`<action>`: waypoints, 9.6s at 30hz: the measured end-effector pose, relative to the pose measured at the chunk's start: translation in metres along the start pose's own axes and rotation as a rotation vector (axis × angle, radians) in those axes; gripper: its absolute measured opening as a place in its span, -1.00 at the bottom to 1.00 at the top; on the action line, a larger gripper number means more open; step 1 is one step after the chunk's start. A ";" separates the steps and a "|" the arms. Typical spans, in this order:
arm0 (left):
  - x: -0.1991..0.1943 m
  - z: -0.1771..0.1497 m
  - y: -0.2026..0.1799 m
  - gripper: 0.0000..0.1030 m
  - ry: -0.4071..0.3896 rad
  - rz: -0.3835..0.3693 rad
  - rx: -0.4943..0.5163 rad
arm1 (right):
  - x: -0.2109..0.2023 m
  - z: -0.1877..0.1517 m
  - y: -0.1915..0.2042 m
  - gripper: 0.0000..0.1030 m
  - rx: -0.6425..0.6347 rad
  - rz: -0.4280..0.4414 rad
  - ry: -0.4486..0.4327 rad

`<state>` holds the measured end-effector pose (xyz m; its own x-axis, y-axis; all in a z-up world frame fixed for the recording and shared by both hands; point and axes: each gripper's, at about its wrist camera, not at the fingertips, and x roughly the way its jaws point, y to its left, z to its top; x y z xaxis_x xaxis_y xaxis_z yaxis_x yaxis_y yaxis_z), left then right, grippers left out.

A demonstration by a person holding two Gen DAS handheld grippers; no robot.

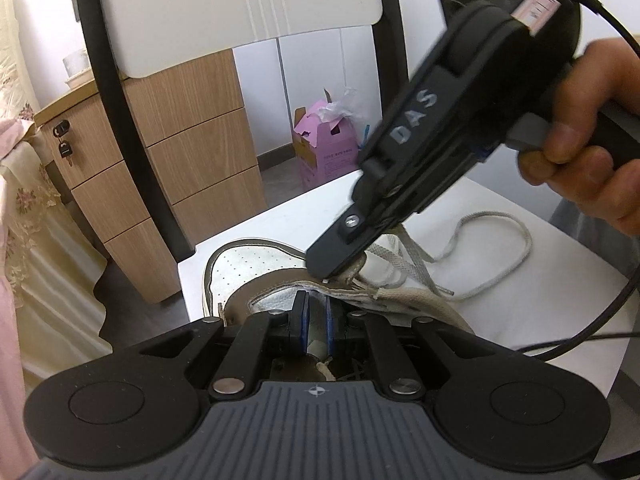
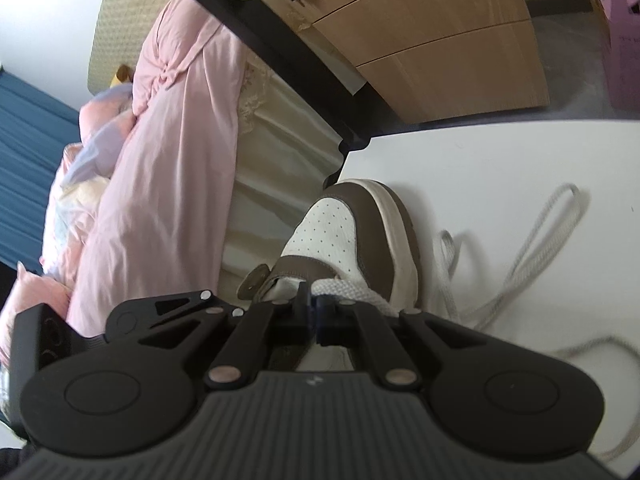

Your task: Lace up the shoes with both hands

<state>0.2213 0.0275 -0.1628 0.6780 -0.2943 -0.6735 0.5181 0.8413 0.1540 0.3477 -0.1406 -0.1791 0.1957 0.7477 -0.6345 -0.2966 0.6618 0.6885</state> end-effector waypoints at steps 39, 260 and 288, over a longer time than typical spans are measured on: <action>0.000 -0.001 0.003 -0.80 -0.011 -0.002 -0.015 | -0.037 -0.011 -0.008 -0.39 0.155 0.263 -0.173; 0.013 -0.004 -0.013 -0.49 -0.016 0.114 0.174 | 0.009 -0.016 0.054 -0.17 -0.428 -0.282 -0.219; 0.007 -0.005 -0.005 -0.94 -0.028 0.087 0.115 | -0.048 -0.083 0.082 -0.17 -0.483 -0.247 -0.199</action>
<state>0.2206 0.0233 -0.1714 0.7360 -0.2366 -0.6343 0.5121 0.8073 0.2932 0.2361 -0.1269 -0.1215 0.4712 0.6010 -0.6456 -0.6040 0.7533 0.2603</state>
